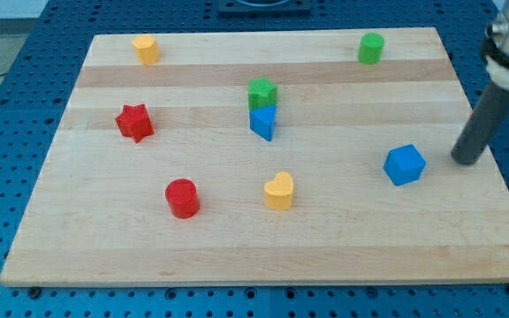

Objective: Place the blue cube below the blue triangle

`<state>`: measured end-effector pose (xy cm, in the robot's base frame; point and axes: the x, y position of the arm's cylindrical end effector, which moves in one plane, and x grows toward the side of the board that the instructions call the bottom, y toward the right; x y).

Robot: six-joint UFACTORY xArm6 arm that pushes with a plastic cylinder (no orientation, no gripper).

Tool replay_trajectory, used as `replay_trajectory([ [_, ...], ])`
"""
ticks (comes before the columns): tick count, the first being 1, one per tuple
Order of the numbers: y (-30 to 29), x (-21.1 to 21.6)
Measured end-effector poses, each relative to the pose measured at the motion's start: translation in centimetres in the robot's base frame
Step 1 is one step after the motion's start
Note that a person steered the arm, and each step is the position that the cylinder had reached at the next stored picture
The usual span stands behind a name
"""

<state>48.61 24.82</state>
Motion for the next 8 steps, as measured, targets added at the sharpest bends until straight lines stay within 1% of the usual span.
replay_trajectory([
  [1,-7.8,0.1],
  [2,-14.8,-2.6],
  [3,-11.7,-2.6],
  [4,-8.5,0.4],
  [5,-15.3,4.0],
  [6,-17.1,0.7],
  [8,-15.6,-0.5],
])
